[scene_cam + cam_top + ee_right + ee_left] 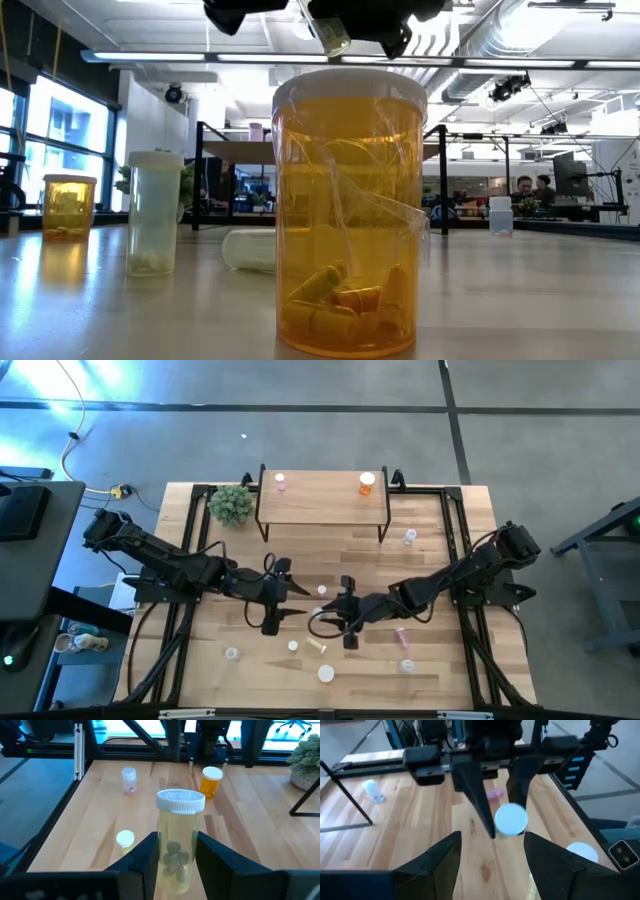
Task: Pick and place medicine bottles onto shelf by color
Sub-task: Put the top yellow pill bottle on the shelf
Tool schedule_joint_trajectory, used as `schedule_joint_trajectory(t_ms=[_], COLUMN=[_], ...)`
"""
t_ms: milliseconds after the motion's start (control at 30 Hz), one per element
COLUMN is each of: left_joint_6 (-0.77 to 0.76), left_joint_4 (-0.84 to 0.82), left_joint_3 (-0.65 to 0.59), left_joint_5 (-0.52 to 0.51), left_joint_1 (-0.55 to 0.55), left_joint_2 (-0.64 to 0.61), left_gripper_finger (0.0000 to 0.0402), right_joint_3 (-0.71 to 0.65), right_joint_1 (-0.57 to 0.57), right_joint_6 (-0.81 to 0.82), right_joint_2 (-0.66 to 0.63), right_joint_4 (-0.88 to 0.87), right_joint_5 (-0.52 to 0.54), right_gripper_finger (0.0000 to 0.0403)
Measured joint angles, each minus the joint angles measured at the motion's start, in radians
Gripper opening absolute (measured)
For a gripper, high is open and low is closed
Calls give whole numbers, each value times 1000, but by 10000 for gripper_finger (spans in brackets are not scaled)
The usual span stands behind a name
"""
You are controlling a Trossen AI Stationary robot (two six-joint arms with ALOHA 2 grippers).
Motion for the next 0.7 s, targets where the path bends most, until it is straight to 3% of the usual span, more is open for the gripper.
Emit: schedule_joint_trajectory(t_ms=[300,700], left_joint_6=[74,68], left_joint_4=[119,148], left_joint_3=[-1,-1], left_joint_5=[23,45], left_joint_1=[0,0], left_joint_2=[63,65], left_gripper_finger=[205,205], right_joint_3=[0,0], right_joint_1=[0,0], right_joint_6=[-25,-26], right_joint_2=[0,0], right_joint_4=[41,91], right_joint_5=[9,70], right_gripper_finger=[112,112])
